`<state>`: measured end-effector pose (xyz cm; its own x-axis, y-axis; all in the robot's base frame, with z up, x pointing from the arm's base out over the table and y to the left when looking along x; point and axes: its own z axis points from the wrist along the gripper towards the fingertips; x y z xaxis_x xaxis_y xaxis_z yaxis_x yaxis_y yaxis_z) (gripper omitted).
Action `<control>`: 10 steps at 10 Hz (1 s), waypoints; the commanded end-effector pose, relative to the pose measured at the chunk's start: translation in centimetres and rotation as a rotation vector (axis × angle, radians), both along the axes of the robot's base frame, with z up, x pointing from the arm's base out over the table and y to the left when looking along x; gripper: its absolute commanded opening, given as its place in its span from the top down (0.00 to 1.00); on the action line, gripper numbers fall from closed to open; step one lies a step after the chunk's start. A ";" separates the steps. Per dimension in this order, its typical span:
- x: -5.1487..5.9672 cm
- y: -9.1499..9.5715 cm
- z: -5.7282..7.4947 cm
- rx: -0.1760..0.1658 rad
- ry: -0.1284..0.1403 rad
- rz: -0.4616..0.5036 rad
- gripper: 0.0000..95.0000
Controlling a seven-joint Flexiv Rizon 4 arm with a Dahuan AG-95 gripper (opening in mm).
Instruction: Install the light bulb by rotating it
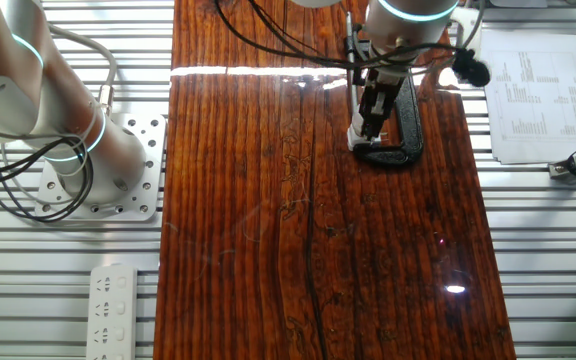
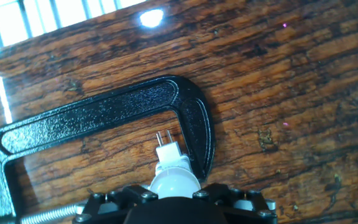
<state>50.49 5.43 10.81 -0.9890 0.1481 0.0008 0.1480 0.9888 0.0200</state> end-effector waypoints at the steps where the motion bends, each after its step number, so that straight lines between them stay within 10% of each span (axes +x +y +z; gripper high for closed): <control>1: 0.4 0.4 1.3 -0.012 0.006 0.238 0.20; 3: 0.5 0.6 1.9 -0.015 0.000 0.382 0.20; 4: 0.6 0.7 2.2 -0.014 -0.005 0.516 0.40; 10: 0.7 1.8 2.4 0.063 -0.034 1.272 0.40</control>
<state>51.16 6.39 12.98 -0.7648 -0.6439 -0.0227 -0.6443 0.7642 0.0307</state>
